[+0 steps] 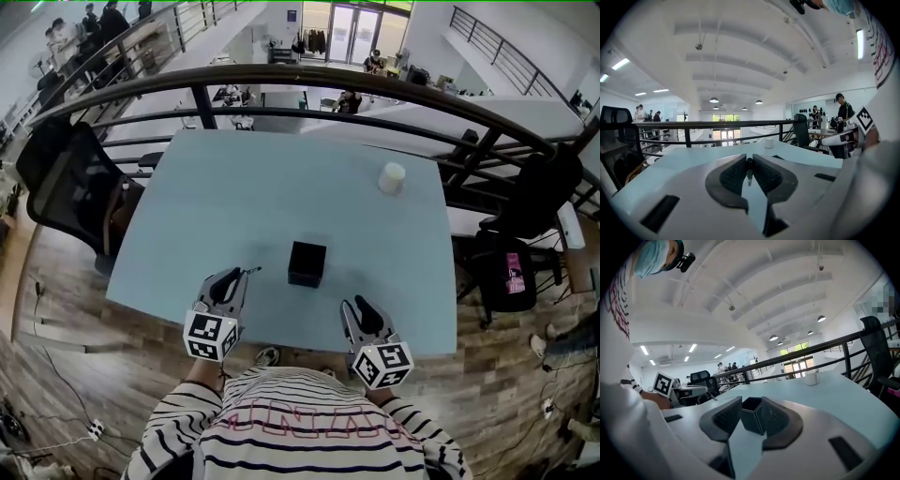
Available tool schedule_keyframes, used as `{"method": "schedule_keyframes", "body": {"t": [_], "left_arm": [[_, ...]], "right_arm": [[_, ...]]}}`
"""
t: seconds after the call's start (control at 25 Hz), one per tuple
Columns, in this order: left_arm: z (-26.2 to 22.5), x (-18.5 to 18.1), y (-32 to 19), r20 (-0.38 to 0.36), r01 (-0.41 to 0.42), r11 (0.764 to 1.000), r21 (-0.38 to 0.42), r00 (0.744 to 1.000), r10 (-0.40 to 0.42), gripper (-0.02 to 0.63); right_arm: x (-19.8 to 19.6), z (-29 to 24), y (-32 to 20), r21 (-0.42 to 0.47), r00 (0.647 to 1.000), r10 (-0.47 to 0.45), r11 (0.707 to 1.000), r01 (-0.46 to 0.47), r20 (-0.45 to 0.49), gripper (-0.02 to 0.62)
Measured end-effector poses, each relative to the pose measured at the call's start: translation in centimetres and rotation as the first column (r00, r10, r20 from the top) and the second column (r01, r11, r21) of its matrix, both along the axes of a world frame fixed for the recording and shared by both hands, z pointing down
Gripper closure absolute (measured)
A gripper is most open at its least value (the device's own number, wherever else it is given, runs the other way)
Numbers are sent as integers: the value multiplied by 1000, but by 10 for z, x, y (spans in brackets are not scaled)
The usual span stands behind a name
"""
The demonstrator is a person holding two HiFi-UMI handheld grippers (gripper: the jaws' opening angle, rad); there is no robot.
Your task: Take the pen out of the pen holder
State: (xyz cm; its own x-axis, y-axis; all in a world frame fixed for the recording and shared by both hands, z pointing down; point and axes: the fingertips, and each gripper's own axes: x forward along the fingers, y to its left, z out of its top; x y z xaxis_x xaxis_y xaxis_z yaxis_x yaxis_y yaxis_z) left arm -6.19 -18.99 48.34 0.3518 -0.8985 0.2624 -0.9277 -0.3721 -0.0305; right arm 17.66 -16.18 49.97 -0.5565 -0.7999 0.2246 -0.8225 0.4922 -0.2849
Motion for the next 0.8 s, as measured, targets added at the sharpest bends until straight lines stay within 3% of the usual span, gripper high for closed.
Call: {"method": "schedule_keyframes", "body": {"t": [0.4,0.8], "left_arm": [[24,-23,22,-48,72,996,-48,996,-74,548],[36,-36,33,-60,95,994,-63,993,-99,548]], "right_arm": [[-28,3,-7,-2,999,-47,999,47,-27,508],[-51,15,-12,-35,995,-87,996,86,-52,543]]}}
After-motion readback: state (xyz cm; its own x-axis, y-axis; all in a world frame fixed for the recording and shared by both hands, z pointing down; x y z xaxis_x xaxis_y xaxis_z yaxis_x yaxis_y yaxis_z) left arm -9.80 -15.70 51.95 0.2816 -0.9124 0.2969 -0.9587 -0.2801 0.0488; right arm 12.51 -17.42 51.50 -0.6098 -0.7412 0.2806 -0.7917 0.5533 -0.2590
